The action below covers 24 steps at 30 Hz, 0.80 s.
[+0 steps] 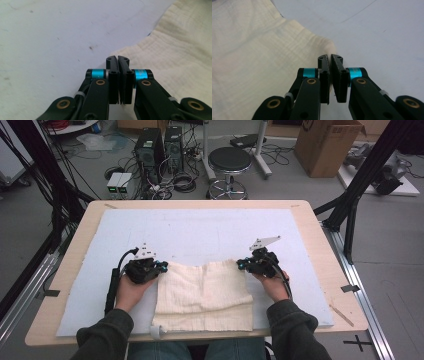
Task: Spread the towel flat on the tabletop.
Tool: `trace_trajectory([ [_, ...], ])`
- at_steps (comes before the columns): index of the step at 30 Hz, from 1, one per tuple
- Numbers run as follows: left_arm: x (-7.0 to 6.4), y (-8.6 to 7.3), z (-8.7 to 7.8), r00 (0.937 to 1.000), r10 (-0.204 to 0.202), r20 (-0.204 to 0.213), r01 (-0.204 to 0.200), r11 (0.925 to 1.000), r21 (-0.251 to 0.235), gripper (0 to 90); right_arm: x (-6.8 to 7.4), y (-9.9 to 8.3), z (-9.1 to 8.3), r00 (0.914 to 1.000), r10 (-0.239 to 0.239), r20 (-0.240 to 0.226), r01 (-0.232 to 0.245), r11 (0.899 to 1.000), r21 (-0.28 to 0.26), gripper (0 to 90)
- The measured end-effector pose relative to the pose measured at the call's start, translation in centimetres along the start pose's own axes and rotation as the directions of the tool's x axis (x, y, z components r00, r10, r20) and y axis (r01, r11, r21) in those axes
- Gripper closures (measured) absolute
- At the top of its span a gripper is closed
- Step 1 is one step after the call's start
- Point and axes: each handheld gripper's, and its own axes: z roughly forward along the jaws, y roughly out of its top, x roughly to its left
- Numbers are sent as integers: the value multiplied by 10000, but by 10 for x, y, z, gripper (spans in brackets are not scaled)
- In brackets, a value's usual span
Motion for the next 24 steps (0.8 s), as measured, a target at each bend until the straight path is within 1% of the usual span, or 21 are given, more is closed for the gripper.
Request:
trace_trajectory([
  [1, 6, 7, 3, 9998, -117, -178, 115, 9999, -128, 872, -3, 4, -3, 10000, 13, 84, -12, 9999, -106, 852],
  [2, 9, 11, 4, 9996, -186, -222, 179, 9994, -310, 872, -9, 10, -4, 9995, 92, 301, -89, 9999, -106, 852],
  [3, 14, 16, 6, 9989, -365, -296, 350, 9981, -508, 872, -12, 14, -4, 9991, 83, 415, -79, 9999, -92, 853],
  [4, 19, 21, 10, 9977, -567, -376, 541, 9963, -669, 872, -17, 18, -4, 9985, 116, 542, -104, 9997, -225, 852],
  [6, 28, 32, 17, 9956, -592, -721, 533, 9953, -810, 873, -28, 26, -2, 9964, 288, 792, -270, 9994, -231, 852],
  [7, 36, 41, 23, 9935, -657, -930, 565, 9936, -978, 871, -36, 32, 0, 9934, 354, 1091, -325, 9991, -283, 843],
  [8, 41, 48, 28, 9891, -779, -1254, 635, 9914, -1147, 858, -47, 41, 3, 9873, 836, 1347, -782, 9959, -449, 790],
  [9, 45, 53, 31, 9823, -864, -1663, 660, 9900, -1245, 773, -55, 46, 4, 9803, 1121, 1629, -1015, 9922, -721, 748],
  [10, 49, 57, 32, 9818, -1032, -1597, 843, 9891, -1208, 670, -61, 50, 5, 9738, 1474, 1732, -1341, 9872, -861, 679],
  [11, 51, 59, 33, 9838, -1181, -1352, 1002, 9861, -1323, 663, -64, 52, 6, 9704, 1691, 1726, -1538, 9832, -985, 679],
  [12, 51, 60, 32, 9853, -1129, -1285, 949, 9858, -1388, 653, -65, 53, 6, 9715, 1663, 1688, -1496, 9829, -1075, 676],
  [13, 50, 59, 31, 9876, -944, -1253, 778, 9882, -1319, 652, -65, 53, 7, 9729, 1579, 1687, -1418, 9845, -1035, 670],
  [14, 50, 59, 31, 9905, -826, -1101, 698, 9908, -1158, 639, -65, 51, 7, 9761, 1484, 1585, -1365, 9871, -837, 650],
  [15, 49, 58, 30, 9923, -775, -969, 675, 9924, -1025, 623, -63, 50, 7, 9778, 1513, 1450, -1431, 9875, -654, 645],
  [17, 46, 57, 28, 9951, -778, -614, 729, 9942, -796, 611, -58, 45, 5, 9817, 1336, 1361, -1256, 9899, -657, 636],
  [18, 43, 56, 25, 9964, -697, -486, 655, 9943, -838, 608, -56, 43, 4, 9834, 1296, 1274, -1211, 9900, -718, 624],
  [19, 37, 53, 20, 9976, -523, -452, 468, 9922, -1153, 608, -53, 41, 2, 9855, 1273, 1123, -1197, 9902, -724, 619],
  [20, 33, 51, 16, 9983, -419, -414, 362, 9909, -1293, 610, -48, 37, -1, 9886, 1143, 980, -1073, 9915, -742, 612],
  [21, 29, 48, 13, 9987, -429, -273, 386, 9890, -1430, 603, -44, 35, -3, 9906, 1057, 863, -996, 9924, -725, 602],
  [23, 22, 43, 6, 9997, -144, -211, 116, 9915, -1297, 587, -37, 32, -7, 9945, 914, 517, -897, 9953, -352, 570],
  [24, 19, 40, 2, 9999, -15, -165, -6, 9913, -1319, 578, -32, 31, -10, 9960, 816, 369, -805, 9963, -318, 566],
])
